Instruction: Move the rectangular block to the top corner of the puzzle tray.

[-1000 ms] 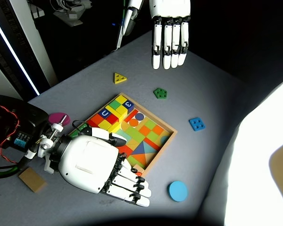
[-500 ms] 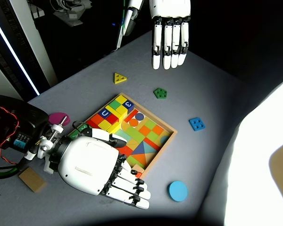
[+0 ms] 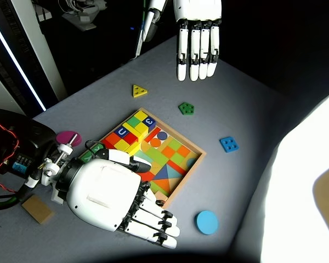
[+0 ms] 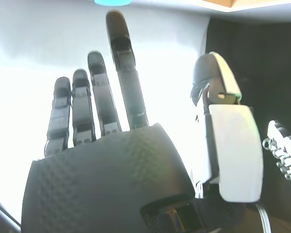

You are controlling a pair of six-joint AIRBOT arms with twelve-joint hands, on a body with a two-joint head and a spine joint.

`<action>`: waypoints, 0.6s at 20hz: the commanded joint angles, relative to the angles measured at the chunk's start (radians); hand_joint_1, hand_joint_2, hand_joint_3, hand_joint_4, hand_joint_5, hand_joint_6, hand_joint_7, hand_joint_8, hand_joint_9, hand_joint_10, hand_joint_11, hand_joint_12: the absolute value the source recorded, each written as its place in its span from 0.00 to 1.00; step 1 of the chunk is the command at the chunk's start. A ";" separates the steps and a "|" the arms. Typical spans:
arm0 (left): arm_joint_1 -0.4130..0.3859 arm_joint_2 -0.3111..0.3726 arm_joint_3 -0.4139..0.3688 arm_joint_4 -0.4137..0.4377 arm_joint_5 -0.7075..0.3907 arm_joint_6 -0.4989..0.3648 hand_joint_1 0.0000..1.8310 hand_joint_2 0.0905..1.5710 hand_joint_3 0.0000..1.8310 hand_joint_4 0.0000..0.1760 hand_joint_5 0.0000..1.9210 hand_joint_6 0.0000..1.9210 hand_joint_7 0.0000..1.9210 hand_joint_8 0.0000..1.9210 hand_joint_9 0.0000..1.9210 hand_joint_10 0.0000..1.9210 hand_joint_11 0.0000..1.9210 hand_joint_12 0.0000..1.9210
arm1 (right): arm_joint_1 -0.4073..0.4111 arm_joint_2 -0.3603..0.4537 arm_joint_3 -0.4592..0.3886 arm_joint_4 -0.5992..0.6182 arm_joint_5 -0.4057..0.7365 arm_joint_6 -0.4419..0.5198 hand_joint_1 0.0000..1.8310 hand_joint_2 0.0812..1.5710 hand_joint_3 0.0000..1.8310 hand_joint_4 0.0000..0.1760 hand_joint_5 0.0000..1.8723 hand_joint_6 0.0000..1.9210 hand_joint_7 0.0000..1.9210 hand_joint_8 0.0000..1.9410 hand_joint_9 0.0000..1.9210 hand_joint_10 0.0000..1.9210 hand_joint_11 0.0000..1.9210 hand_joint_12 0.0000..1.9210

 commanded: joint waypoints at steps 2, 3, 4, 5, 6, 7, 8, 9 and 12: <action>-0.013 0.005 -0.001 0.010 0.086 0.000 0.00 0.75 0.00 0.26 0.09 0.00 0.09 0.00 0.09 0.00 0.00 0.30 | 0.025 0.027 -0.024 -0.044 0.074 -0.005 0.01 0.74 0.00 0.00 0.45 0.00 0.16 0.00 0.05 0.00 0.00 0.08; -0.014 0.005 -0.002 0.010 0.086 0.000 0.00 0.75 0.00 0.22 0.09 0.00 0.08 0.00 0.09 0.00 0.00 0.30 | 0.032 0.044 -0.044 -0.055 0.074 -0.004 0.00 0.74 0.00 0.00 0.45 0.00 0.17 0.00 0.05 0.00 0.00 0.07; -0.015 0.005 -0.002 0.010 0.086 0.000 0.00 0.75 0.00 0.24 0.09 0.00 0.08 0.00 0.09 0.00 0.00 0.30 | 0.037 0.058 -0.059 -0.061 0.075 -0.003 0.00 0.74 0.00 0.00 0.45 0.00 0.17 0.00 0.05 0.00 0.00 0.07; -0.017 0.005 -0.002 0.010 0.086 0.000 0.00 0.75 0.00 0.27 0.09 0.00 0.08 0.00 0.09 0.00 0.00 0.30 | 0.045 0.082 -0.085 -0.062 0.077 -0.001 0.00 0.74 0.00 0.00 0.45 0.00 0.17 0.00 0.06 0.00 0.00 0.09; -0.021 0.004 -0.003 0.010 0.086 0.000 0.00 0.75 0.00 0.27 0.09 0.00 0.09 0.00 0.09 0.00 0.00 0.29 | 0.055 0.108 -0.114 -0.063 0.077 0.000 0.00 0.74 0.00 0.00 0.45 0.00 0.17 0.00 0.06 0.00 0.00 0.09; -0.024 0.004 -0.003 0.010 0.086 0.000 0.00 0.75 0.00 0.27 0.09 0.00 0.09 0.00 0.09 0.00 0.00 0.28 | 0.065 0.133 -0.140 -0.072 0.076 0.001 0.00 0.74 0.00 0.00 0.45 0.00 0.17 0.00 0.05 0.00 0.00 0.08; -0.025 0.005 -0.004 0.010 0.086 0.000 0.00 0.75 0.00 0.27 0.08 0.00 0.09 0.00 0.09 0.00 0.00 0.29 | 0.074 0.158 -0.166 -0.088 0.073 0.003 0.00 0.74 0.00 0.00 0.45 0.00 0.16 0.00 0.05 0.00 0.00 0.08; -0.025 0.005 -0.004 0.010 0.086 0.000 0.00 0.75 0.00 0.23 0.08 0.00 0.08 0.00 0.09 0.00 0.00 0.28 | 0.086 0.186 -0.192 -0.101 0.058 0.004 0.00 0.74 0.00 0.00 0.44 0.00 0.16 0.00 0.06 0.00 0.00 0.10; -0.034 0.005 -0.007 0.010 0.086 0.000 0.00 0.75 0.00 0.24 0.10 0.00 0.11 0.01 0.12 0.01 0.00 0.37 | 0.115 0.247 -0.244 -0.135 0.028 0.004 0.00 0.73 0.00 0.00 0.42 0.00 0.22 0.01 0.11 0.02 0.00 0.30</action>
